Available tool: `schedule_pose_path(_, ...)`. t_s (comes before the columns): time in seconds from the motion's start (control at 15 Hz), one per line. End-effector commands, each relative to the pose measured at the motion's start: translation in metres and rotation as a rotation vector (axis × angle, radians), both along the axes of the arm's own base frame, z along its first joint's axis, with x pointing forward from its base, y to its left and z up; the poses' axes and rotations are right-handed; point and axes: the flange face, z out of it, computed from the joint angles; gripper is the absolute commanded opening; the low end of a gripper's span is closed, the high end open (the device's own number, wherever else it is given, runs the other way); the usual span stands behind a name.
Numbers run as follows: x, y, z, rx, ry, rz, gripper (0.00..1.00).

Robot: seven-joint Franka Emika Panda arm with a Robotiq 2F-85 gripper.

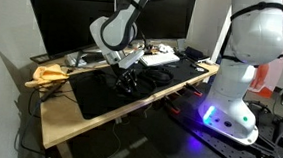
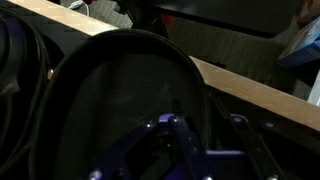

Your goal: Close the headphones case.

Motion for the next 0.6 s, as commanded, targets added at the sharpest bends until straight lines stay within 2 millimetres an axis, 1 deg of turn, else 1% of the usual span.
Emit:
schedule_pose_path(0.0, -0.0009, 0.0044, 0.0019, -0.026, -0.037, -0.005, 0.03)
schedule_pose_path(0.07, -0.0018, 0.0053, 0.0016, -0.028, -0.039, -0.002, 0.0)
schedule_pose_path(0.33, -0.0033, 0.0063, 0.0004, -0.032, -0.043, -0.001, 0.01)
schedule_pose_path(0.53, -0.0062, 0.0075, 0.0072, -0.022, -0.055, 0.003, 0.01)
